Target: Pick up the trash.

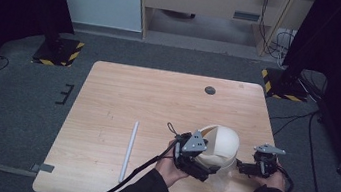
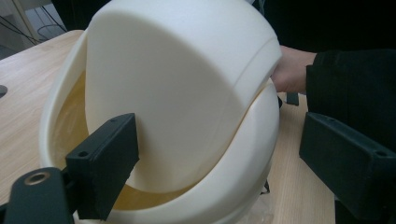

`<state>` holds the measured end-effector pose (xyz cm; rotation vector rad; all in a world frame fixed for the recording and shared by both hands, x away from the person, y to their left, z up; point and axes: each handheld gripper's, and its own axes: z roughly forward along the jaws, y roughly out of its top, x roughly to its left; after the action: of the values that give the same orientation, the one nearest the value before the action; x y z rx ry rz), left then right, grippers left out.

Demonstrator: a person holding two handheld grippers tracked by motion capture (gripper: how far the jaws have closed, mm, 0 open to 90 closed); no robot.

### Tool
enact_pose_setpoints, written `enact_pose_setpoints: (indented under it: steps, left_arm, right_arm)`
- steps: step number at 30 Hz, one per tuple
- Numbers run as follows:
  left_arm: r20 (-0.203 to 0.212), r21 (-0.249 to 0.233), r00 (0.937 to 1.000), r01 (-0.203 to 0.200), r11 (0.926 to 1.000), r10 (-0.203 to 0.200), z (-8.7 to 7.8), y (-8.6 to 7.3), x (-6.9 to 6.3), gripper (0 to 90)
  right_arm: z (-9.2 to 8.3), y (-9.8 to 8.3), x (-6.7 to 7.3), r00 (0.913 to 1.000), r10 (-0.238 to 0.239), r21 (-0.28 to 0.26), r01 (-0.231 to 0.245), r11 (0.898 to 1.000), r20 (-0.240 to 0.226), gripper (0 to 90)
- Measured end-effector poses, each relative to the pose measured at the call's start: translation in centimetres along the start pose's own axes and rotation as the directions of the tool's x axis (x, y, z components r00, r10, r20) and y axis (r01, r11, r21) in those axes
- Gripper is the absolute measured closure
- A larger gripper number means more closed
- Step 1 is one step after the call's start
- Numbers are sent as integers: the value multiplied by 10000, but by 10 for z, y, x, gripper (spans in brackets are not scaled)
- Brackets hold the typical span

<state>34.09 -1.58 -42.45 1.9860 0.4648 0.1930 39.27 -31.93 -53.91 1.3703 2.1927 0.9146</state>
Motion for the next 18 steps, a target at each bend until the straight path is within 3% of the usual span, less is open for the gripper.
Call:
enact_pose_setpoints:
  steps: [10, 18]
  left_arm:
    - [142, 85, 9989, 443, 9990, -444, 10, -3, 4, 110]
    - [-101, 199, 9996, 251, 9995, -249, -4, -1, 5, 114]
  right_arm:
    - [0, 1, 1, 10000, 53, 13, -53, 10000, -2, 4]
    - [1, 1, 1, 10000, 40, -4, -40, 10000, 36, 4]
